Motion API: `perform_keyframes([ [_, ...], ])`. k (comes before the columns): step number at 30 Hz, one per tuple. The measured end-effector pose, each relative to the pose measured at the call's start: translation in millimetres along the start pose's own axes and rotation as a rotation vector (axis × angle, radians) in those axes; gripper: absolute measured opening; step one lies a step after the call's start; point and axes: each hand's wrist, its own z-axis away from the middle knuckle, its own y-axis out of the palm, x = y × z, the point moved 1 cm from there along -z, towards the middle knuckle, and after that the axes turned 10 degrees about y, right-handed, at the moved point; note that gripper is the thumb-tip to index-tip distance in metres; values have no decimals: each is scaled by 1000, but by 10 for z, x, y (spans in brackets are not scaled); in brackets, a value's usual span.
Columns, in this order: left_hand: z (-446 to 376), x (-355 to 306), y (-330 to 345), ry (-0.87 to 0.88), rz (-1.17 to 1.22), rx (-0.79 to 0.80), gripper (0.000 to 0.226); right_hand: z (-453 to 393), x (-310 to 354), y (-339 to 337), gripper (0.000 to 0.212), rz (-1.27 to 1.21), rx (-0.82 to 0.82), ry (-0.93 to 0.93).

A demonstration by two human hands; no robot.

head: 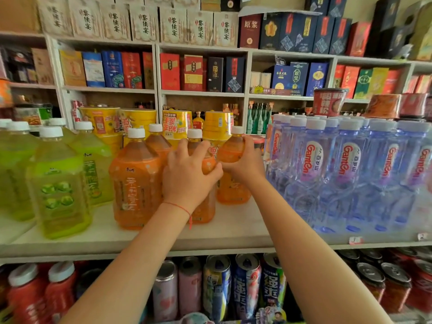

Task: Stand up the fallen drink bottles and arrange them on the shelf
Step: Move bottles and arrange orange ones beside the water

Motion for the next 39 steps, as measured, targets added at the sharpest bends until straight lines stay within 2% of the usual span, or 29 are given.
perform_keyframes([
  [7,-8,28,-22,34,-46,14,59,206,-138,-91,113,-55,-7,-58],
  [12,8,-2,-113,26,-9,27,58,313,-201,-106,109,-79,0,-112],
  [17,74,-84,-302,92,-23,49,59,415,-217,-184,91,-94,51,-55],
  [19,132,-112,-362,118,-12,32,59,553,-159,-227,74,-62,-45,-82],
  [22,233,-189,-420,163,-11,-12,61,895,-87,-341,43,-216,-252,-206],
  [23,244,-217,-432,167,-15,-19,62,995,-83,-365,36,-274,-235,-218],
  [25,209,-225,-444,140,15,5,65,1121,-90,-340,28,-354,-13,-194],
  [27,186,-174,-397,136,96,20,64,1152,-123,-248,34,-425,241,-123],
  [30,293,-116,-286,190,313,-78,55,1105,-170,-124,71,-403,372,-89],
  [31,353,-102,-261,155,475,-132,57,1096,-180,-78,79,-365,379,-92],
  [33,458,-60,-212,-92,875,-213,61,1102,-189,-1,88,-278,350,-94],
  [35,505,-35,-168,-403,1190,-129,59,1133,-191,62,86,-263,288,-92],
  [38,551,-48,-134,-531,1310,-29,42,1187,-182,78,74,-259,167,-125],
  [39,559,-69,-131,-532,1304,-28,46,1196,-178,54,78,-231,110,-150],
])
